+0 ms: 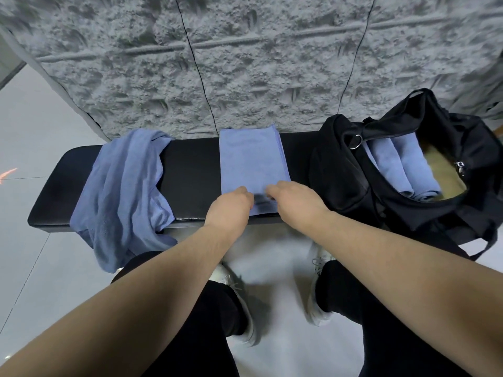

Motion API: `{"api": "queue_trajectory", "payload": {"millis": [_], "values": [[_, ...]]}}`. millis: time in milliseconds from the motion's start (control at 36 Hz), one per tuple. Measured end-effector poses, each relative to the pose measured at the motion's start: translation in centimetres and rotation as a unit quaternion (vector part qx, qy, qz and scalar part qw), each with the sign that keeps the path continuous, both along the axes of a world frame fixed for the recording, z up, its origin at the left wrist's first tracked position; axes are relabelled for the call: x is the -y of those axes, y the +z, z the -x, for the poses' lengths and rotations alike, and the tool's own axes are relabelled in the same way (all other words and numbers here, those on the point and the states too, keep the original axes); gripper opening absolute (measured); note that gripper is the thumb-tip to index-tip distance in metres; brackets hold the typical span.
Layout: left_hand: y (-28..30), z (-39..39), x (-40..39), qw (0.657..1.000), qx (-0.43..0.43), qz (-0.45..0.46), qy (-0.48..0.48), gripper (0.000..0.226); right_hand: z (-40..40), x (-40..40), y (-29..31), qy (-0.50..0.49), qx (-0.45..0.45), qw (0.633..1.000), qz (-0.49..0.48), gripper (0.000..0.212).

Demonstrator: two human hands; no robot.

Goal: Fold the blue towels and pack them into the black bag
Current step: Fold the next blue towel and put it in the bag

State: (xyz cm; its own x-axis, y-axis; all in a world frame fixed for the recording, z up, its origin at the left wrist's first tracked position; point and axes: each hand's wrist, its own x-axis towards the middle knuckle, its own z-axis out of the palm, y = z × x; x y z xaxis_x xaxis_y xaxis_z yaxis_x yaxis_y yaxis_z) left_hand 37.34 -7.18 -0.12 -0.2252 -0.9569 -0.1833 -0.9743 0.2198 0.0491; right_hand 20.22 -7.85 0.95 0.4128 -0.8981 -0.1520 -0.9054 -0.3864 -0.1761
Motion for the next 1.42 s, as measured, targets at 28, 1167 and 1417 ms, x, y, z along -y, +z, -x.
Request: {"api": "queue_trajectory", "payload": {"millis": [28, 1167, 1417], "values": [[0.0, 0.1, 0.0, 1.0, 0.006, 0.001, -0.001, 0.031, -0.1, -0.1, 0.1, -0.003, 0.006, 1.0, -0.004, 0.046], [0.3, -0.8, 0.0, 0.989, -0.14, -0.032, 0.038, 0.025, 1.0, -0.2, -1.6, 0.03, 0.043, 0.999, 0.016, 0.033], [0.7, -0.5, 0.0, 0.987, -0.143, -0.044, 0.062, 0.013, 1.0, -0.5, -1.4, 0.023, 0.041, 0.999, 0.004, 0.028]]}}
